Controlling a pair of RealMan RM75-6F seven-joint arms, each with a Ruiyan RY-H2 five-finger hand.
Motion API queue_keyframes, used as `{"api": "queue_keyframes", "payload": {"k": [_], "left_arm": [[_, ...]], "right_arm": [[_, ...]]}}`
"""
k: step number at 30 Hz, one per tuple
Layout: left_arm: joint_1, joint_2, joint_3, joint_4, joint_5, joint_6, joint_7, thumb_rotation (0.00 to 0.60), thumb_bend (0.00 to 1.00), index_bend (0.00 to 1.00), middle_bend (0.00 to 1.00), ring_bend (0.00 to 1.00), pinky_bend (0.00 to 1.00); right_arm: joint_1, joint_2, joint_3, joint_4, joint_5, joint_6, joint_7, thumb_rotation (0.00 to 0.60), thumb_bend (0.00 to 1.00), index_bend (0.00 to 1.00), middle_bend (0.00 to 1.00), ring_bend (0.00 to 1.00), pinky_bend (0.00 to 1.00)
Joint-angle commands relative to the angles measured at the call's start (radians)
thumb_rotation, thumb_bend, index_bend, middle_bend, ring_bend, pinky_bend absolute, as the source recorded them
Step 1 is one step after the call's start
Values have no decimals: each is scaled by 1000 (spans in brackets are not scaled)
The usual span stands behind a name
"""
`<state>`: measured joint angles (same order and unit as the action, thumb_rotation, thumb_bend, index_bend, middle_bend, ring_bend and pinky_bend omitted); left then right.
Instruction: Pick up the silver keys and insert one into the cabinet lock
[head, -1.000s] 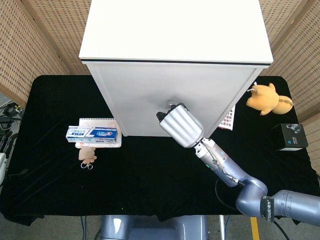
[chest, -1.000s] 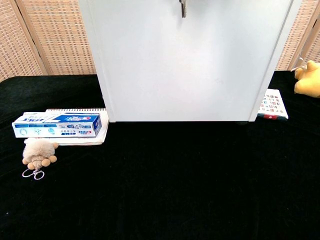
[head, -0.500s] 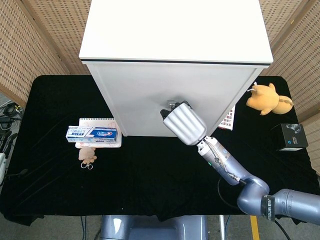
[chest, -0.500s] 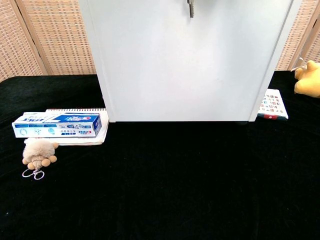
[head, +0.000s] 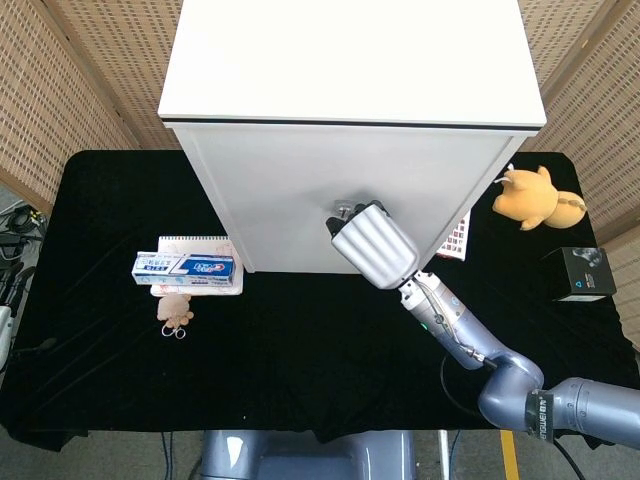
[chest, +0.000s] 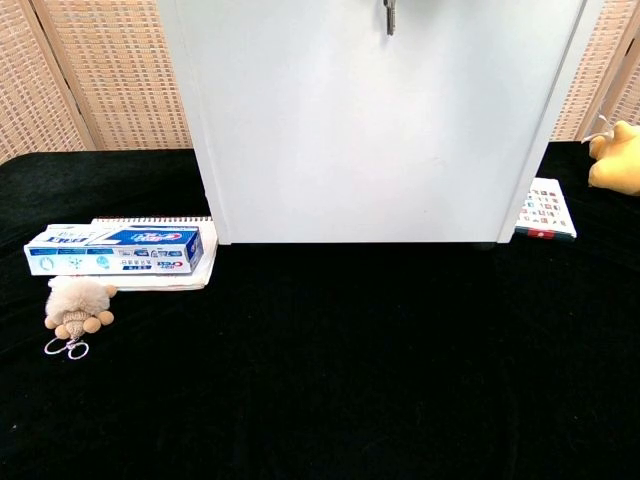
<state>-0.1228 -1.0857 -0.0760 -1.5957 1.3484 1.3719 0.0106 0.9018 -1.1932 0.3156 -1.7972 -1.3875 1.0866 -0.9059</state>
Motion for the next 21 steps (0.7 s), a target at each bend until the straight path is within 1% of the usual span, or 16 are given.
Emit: {"api": "queue_keyframes", "payload": {"k": [1,16,21], "left_arm": [[0,0,0,0,0,0,1,600,0,0,0,0,0],[1,0,2,-4,4,5,5,600,0,0,0,0,0],[2,1,2,-6,5,7,5,600,0,0,0,0,0]], "right_arm": [[-1,2,-2,0,-1,3,3,600,668,716,925,837,1000],[-10,24,-17,-1,-9,19,25,600,665,711,925,836,1000],[-11,27,-20,-3,-9,23,25,600,635,666,925,836,1000]]}}
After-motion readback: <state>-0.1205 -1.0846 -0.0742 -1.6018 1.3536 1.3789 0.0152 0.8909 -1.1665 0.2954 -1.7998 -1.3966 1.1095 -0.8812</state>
